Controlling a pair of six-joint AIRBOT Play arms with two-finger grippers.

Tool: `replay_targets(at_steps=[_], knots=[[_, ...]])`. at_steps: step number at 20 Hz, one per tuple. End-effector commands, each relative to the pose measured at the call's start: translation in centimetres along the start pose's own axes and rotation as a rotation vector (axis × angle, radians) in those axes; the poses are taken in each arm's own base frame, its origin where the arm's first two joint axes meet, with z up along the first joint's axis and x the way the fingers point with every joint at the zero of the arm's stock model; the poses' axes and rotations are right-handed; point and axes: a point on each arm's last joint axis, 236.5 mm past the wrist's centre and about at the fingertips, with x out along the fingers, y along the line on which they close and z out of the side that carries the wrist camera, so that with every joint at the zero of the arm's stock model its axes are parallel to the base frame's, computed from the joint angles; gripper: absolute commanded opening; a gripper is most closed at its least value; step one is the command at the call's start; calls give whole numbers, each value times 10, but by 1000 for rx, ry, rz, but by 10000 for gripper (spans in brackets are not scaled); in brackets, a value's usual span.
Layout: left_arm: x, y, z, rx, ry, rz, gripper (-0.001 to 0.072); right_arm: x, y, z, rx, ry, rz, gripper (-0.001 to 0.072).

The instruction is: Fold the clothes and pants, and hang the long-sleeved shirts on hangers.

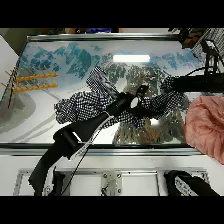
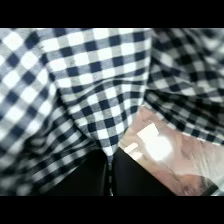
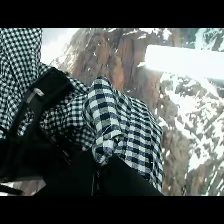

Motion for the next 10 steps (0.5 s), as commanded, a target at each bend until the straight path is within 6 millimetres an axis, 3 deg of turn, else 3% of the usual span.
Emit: replay_targets(at_steps=[1,3,4,6,8,10], knots=[[-57,15,43,-22,-113,-12,13,-19,-7,23,-1,-99,-31,8],[-158,21,99,16,-323,-38,13,-58,-21,57,3,-221,-82,7],[-224,22,123,46,-443,-43,13,-82,-27,75,2,-284,-111,7],[-359,18,146,94,-680,-46,13,-136,-34,108,-13,-415,-168,7],[-470,13,139,129,-888,-38,13,-188,-30,131,-41,-538,-214,7],[-548,14,111,167,-1040,-1,13,-225,-26,142,-61,-621,-255,7]])
